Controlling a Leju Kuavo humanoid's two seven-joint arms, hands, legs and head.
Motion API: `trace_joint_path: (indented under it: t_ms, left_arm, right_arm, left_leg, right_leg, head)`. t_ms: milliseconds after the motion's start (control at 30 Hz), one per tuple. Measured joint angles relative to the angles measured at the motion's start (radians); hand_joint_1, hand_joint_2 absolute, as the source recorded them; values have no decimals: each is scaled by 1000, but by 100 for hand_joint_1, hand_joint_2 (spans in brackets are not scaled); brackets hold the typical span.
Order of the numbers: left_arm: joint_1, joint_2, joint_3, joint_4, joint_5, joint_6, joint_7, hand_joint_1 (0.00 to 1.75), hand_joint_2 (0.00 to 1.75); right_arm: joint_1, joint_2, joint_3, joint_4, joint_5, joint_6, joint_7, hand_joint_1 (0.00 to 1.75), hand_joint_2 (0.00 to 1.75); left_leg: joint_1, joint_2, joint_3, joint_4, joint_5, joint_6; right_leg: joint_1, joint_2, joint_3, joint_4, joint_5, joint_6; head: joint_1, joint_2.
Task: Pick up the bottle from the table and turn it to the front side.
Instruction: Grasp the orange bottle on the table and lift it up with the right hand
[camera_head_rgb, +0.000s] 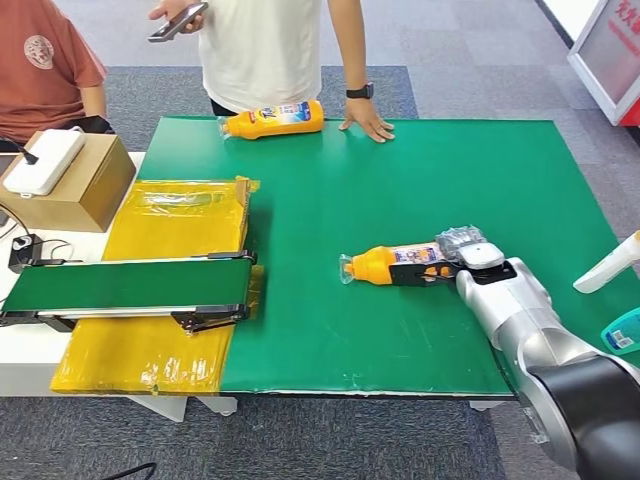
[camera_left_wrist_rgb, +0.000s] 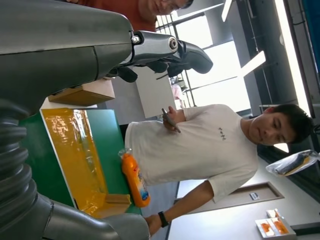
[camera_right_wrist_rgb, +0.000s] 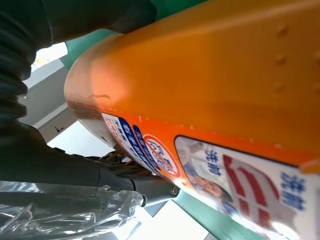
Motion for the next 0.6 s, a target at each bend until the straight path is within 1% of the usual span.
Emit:
trace_joint_path:
  t_ms: [267, 400, 500, 600]
  left_arm:
    - [-1, 1, 0, 0, -1, 0, 0, 0, 175]
    - [-1, 1, 0, 0, -1, 0, 0, 0, 175]
    - [-2, 1, 0, 0, 1, 0, 0, 0, 175]
    - [-4, 5, 1, 2, 8, 0, -4, 0, 175]
  right_arm:
    - [-2, 0, 3, 6, -4, -6, -1, 175, 175]
    - [0, 0, 2, 8, -45, -34, -16, 175, 175]
    - [0, 0, -13, 7, -141, -55, -62, 175, 175]
    - [4, -3, -58, -7, -316, -36, -160, 175, 175]
  left_leg:
    - [0, 0, 0, 0, 0, 0]
    - [0, 0, 0, 0, 0, 0]
    - [0, 0, 0, 0, 0, 0]
    - [0, 0, 0, 0, 0, 0]
  right_leg:
    - [0, 0, 0, 0, 0, 0]
    - [0, 0, 0, 0, 0, 0]
    - [0, 0, 0, 0, 0, 0]
    - [0, 0, 0, 0, 0, 0]
  head:
    - [0, 0]
    - [0, 0]
    - [0, 0]
    - [0, 0]
